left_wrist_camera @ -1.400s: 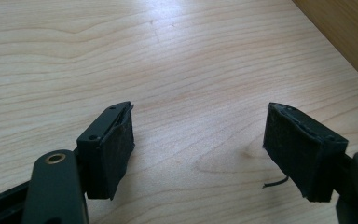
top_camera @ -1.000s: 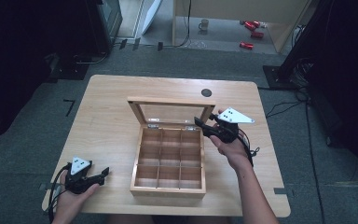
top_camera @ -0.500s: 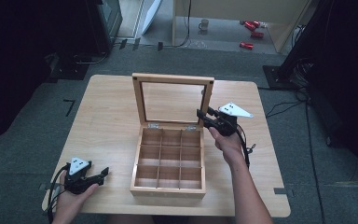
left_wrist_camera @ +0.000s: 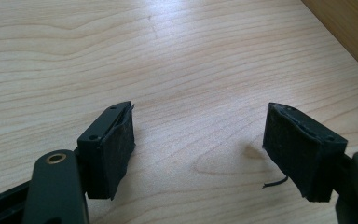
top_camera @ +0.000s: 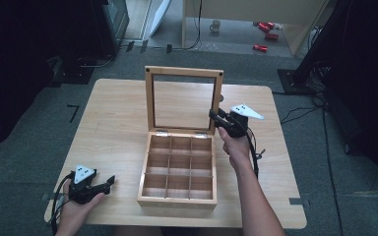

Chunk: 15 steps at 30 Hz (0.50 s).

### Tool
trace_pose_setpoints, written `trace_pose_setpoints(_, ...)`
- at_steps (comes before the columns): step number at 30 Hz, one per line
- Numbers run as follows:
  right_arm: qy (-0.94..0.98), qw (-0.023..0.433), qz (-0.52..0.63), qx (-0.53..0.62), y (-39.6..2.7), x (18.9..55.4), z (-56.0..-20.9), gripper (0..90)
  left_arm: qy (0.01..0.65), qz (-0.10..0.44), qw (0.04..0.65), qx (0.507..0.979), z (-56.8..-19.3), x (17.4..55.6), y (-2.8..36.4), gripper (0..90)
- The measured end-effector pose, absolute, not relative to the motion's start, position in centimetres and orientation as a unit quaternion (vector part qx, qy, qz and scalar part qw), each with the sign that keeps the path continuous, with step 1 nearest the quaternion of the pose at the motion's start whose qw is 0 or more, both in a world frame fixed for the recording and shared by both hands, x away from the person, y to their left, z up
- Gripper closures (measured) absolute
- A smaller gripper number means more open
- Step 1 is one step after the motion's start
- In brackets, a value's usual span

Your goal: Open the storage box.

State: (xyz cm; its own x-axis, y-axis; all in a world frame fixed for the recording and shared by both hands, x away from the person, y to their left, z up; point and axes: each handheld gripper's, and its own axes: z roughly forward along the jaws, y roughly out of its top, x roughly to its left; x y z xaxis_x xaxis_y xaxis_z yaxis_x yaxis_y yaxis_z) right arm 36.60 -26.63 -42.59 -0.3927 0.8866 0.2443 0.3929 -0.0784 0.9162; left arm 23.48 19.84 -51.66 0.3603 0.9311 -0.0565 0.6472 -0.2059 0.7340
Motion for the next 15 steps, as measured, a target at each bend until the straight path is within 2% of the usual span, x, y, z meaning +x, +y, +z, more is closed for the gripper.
trace_pose_setpoints(6,0.633,0.233,0.536,0.508,-26.4,36.6,-42.6,65.0,0.528,0.210,0.340,0.750,-51.7,23.5,19.7,25.1)
trace_pose_setpoints(14,0.628,0.227,0.520,0.532,-27.6,35.5,-41.7,34.0,0.527,0.208,0.340,0.750,-51.7,23.5,19.8,24.6)
trace_pose_setpoints(15,0.628,0.227,0.520,0.532,-27.6,35.5,-41.7,34.0,0.527,0.208,0.340,0.750,-51.7,23.5,19.8,24.5)
